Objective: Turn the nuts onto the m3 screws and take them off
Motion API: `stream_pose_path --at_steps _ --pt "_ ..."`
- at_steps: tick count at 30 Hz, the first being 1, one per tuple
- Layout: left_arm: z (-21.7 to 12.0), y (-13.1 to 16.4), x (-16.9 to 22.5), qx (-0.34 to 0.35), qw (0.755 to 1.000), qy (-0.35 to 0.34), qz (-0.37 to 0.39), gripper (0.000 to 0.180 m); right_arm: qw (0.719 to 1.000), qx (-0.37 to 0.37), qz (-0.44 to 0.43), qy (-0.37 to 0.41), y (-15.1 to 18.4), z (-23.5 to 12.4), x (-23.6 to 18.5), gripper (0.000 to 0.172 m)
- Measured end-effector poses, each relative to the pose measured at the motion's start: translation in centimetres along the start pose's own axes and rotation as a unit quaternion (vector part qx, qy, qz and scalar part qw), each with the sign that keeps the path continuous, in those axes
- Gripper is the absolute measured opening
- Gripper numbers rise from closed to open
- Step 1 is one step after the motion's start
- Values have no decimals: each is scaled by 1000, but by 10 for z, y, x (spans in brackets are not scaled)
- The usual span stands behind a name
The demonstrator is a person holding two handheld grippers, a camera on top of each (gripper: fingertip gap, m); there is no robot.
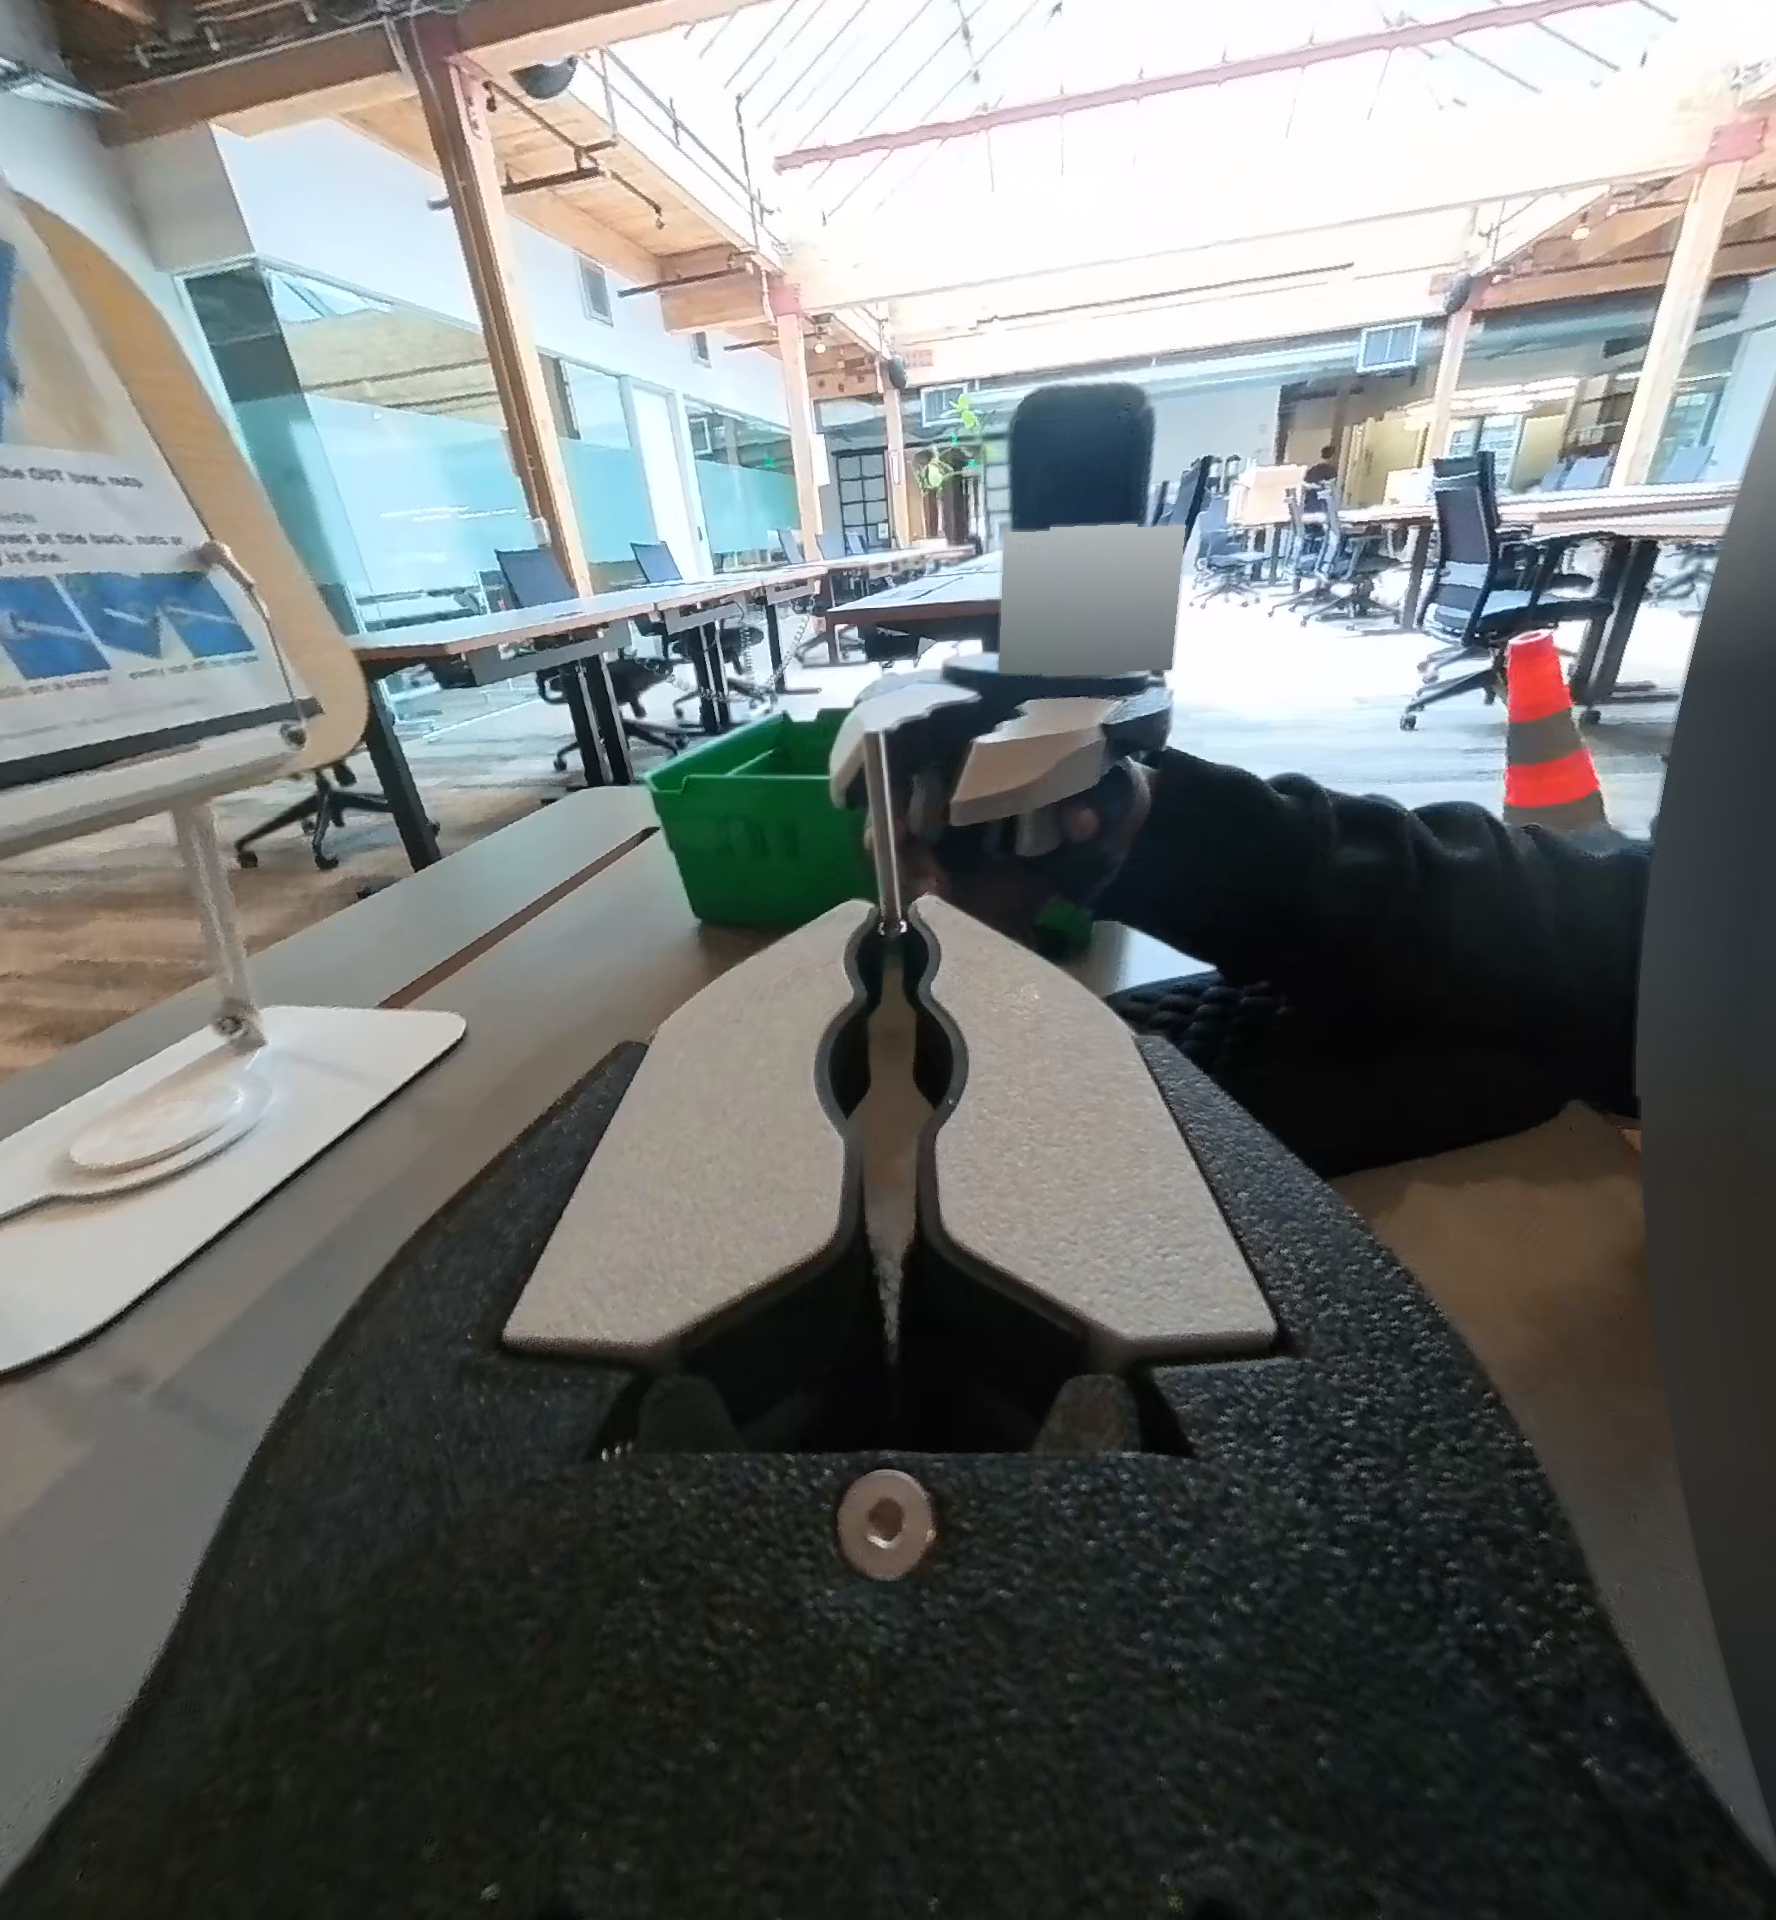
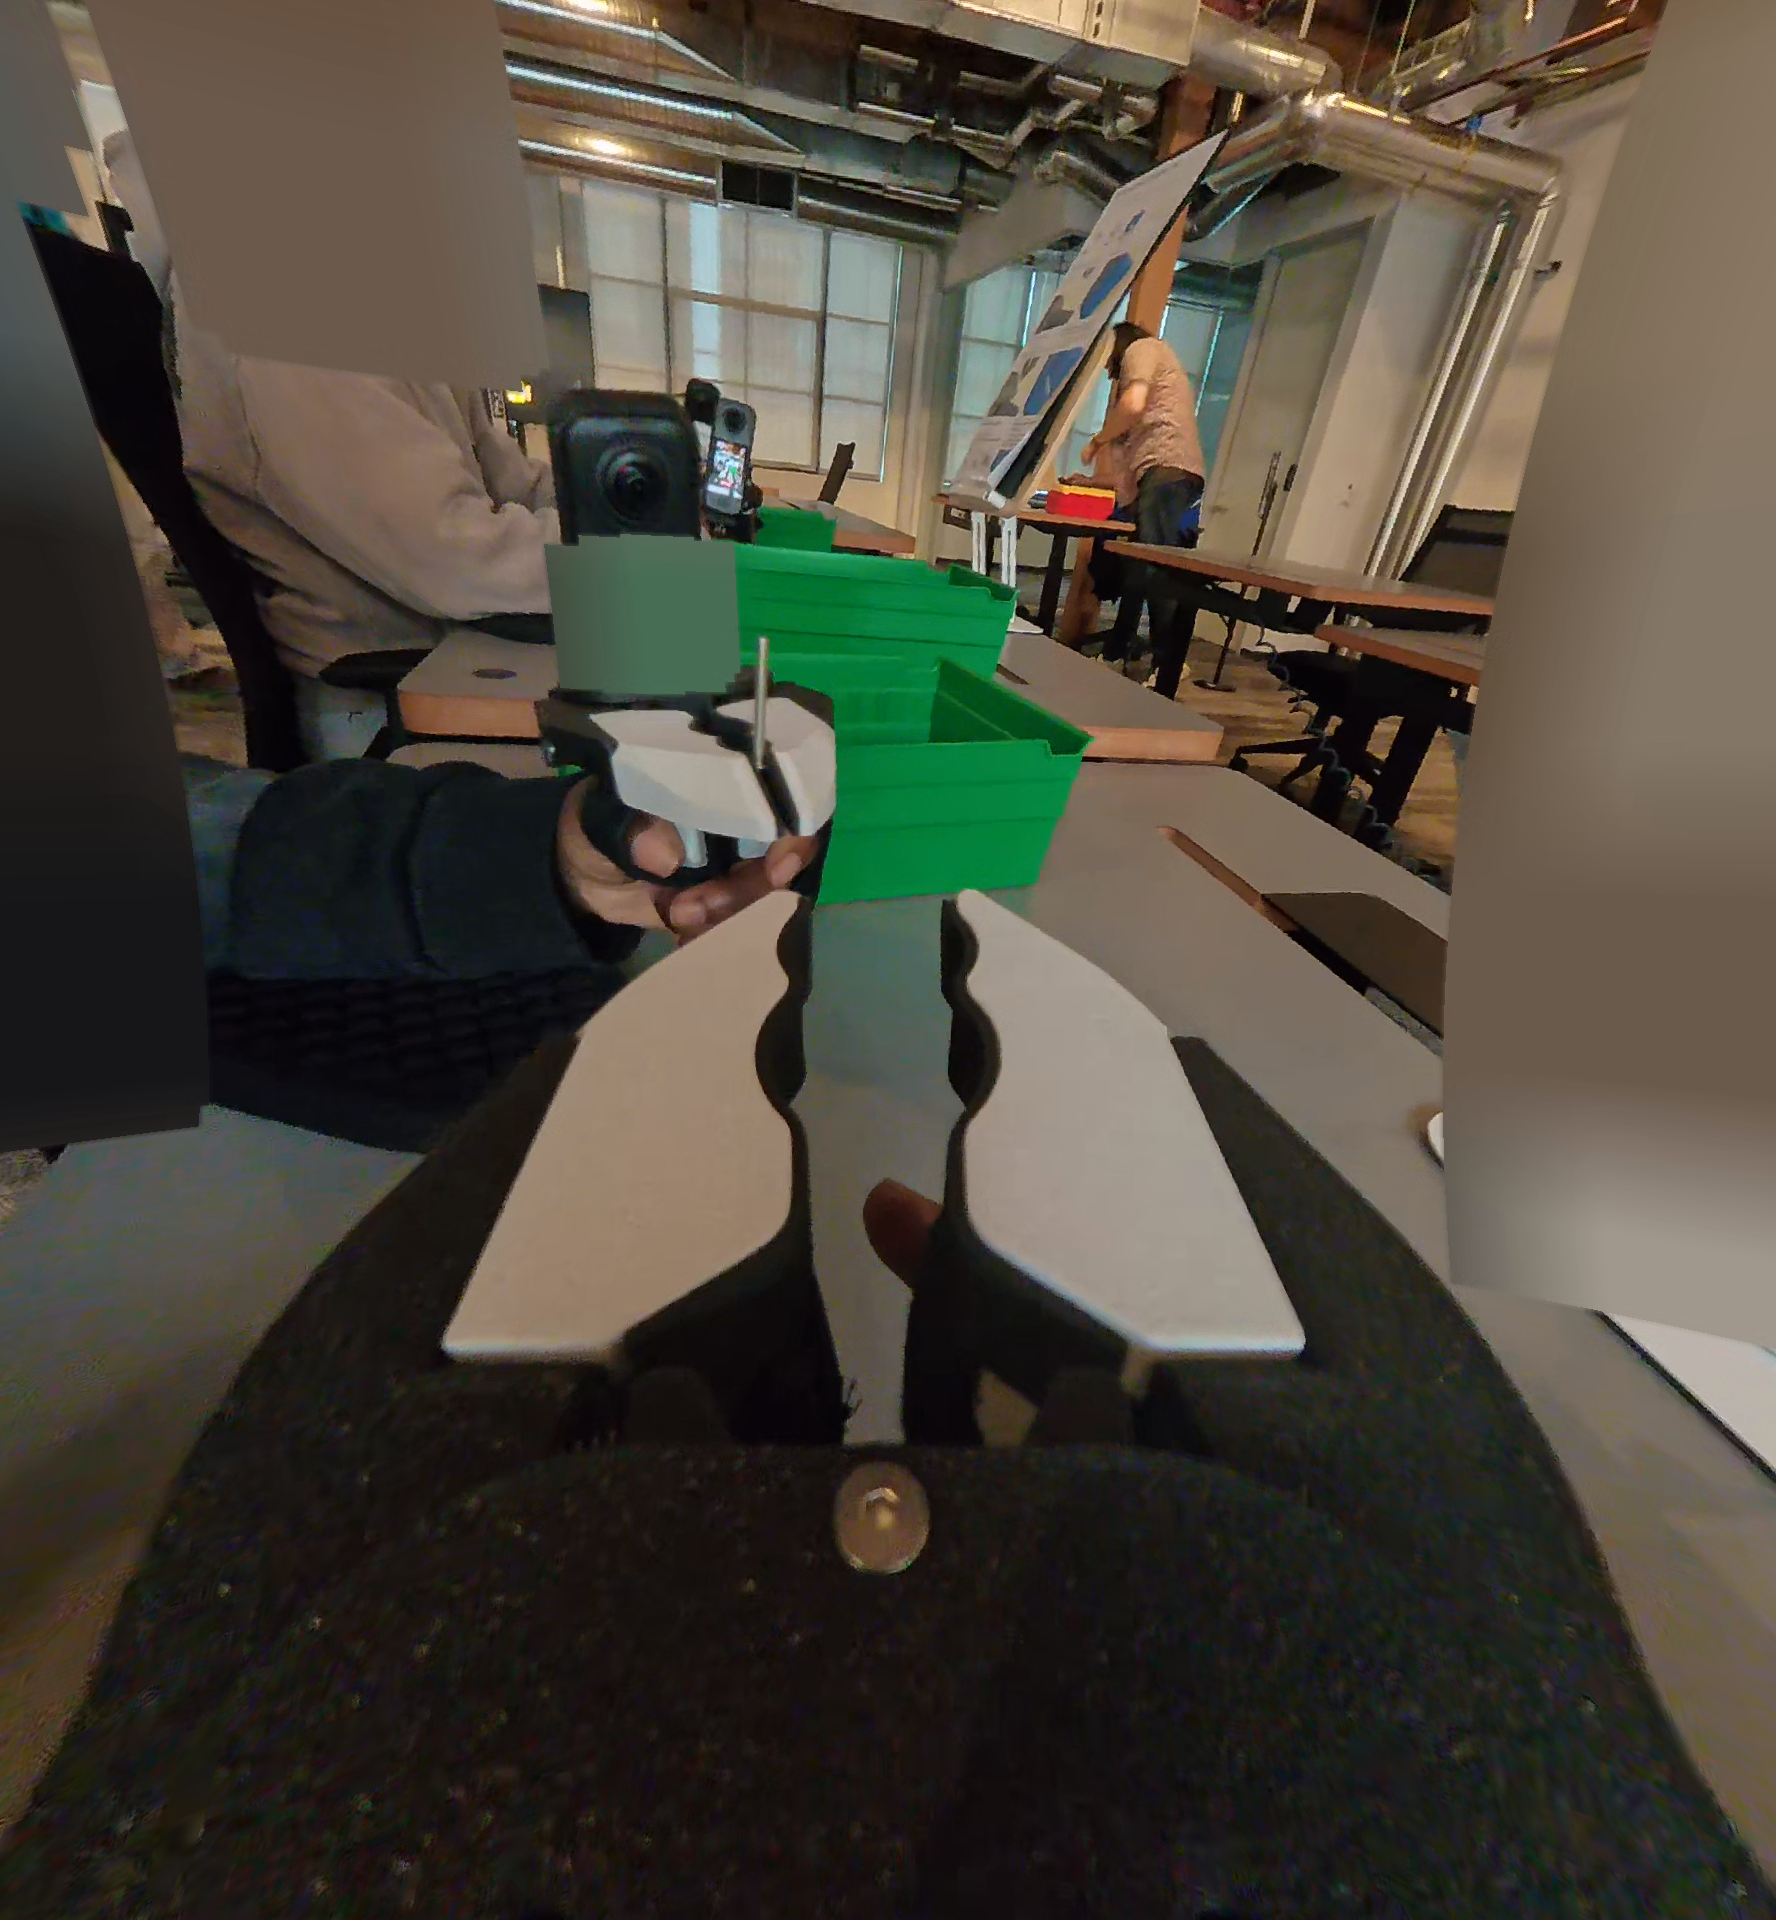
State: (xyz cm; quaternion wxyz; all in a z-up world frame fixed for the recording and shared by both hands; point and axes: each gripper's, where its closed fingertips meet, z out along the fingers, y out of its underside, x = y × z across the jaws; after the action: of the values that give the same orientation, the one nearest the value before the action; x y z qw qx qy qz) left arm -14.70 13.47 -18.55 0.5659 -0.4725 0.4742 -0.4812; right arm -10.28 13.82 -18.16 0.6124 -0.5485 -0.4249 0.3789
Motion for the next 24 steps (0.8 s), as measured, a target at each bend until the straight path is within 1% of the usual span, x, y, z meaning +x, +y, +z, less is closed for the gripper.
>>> stream_pose_path --at_steps 5,12,17,20,24 --pt "-7 0 -5 -1 1000 -8 0 2 999 -14 -24 -34 1 5 -16 22" --pt "-7 8 -5 -12 1000 4 -7 2 999 -19 -26 -40 2 4 -20 22" --pt "-8 13 -5 -22 1000 9 -7 2 997 -31 -37 -61 0 2 -36 21" --pt "-10 13 -6 -21 1000 9 -9 2 993 -55 -51 -91 -5 4 -61 21" --pt "-10 12 -5 -21 1000 14 -8 2 978 -117 -82 -150 -4 8 -117 20"
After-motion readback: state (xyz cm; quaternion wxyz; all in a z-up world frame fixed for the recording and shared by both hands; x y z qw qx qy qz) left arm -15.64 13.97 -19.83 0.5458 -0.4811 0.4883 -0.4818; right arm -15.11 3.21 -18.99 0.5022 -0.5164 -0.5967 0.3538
